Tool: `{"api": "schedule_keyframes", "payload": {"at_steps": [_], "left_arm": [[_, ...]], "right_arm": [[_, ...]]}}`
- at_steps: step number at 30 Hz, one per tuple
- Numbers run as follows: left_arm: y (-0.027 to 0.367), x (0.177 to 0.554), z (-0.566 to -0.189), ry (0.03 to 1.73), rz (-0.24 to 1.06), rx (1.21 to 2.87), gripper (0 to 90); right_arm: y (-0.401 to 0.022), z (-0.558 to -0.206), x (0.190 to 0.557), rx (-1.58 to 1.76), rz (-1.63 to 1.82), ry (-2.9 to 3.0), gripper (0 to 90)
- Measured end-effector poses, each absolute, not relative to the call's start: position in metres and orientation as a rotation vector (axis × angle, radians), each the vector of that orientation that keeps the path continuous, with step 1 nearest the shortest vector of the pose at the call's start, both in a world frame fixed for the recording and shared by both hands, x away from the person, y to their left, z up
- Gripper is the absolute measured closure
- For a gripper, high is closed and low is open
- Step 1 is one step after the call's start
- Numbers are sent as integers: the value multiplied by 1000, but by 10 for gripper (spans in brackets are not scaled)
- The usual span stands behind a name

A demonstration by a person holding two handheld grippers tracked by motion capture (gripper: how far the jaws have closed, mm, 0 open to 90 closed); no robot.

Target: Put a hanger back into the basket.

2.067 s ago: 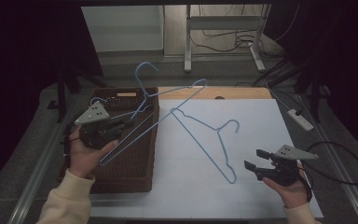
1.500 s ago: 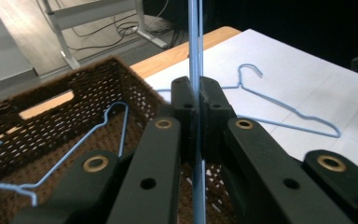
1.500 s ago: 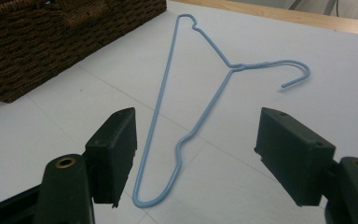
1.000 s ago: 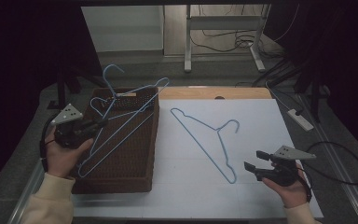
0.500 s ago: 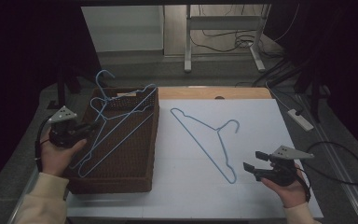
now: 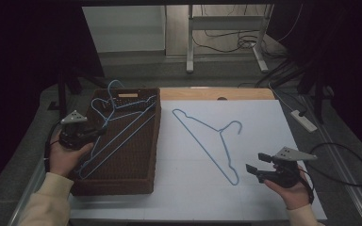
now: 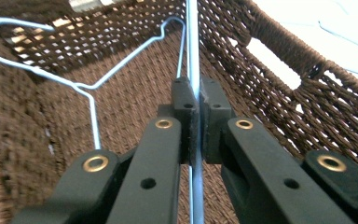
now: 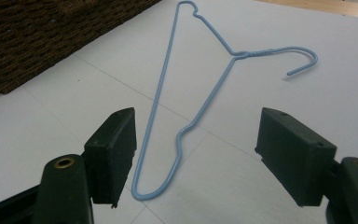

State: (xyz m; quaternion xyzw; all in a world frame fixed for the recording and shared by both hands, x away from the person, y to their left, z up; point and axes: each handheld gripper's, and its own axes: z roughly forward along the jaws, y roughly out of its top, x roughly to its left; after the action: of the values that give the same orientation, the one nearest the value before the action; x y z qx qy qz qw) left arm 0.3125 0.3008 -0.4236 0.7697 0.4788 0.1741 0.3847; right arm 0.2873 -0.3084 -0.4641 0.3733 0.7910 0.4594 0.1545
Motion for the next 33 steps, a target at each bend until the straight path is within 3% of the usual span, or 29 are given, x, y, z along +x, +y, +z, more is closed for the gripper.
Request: {"api": "schedule_keyframes", "payload": {"at_steps": [13,31,32,33], "left_arm": [[295,328,-442,1294,386,2043,868],[302,342,-460,1507,474,2123,853],[300,342,-459,1501,541,2135,728],[298,341,-457,1490,582,2142,681]], "right_arm": [[-307,-465,287,1070,1311,2277,293],[-305,-466,288,1070,1308,2308,287],[-304,-466,287,1066,1306,2314,286],[-304,-466,287,1067,1306,2313,285]]}}
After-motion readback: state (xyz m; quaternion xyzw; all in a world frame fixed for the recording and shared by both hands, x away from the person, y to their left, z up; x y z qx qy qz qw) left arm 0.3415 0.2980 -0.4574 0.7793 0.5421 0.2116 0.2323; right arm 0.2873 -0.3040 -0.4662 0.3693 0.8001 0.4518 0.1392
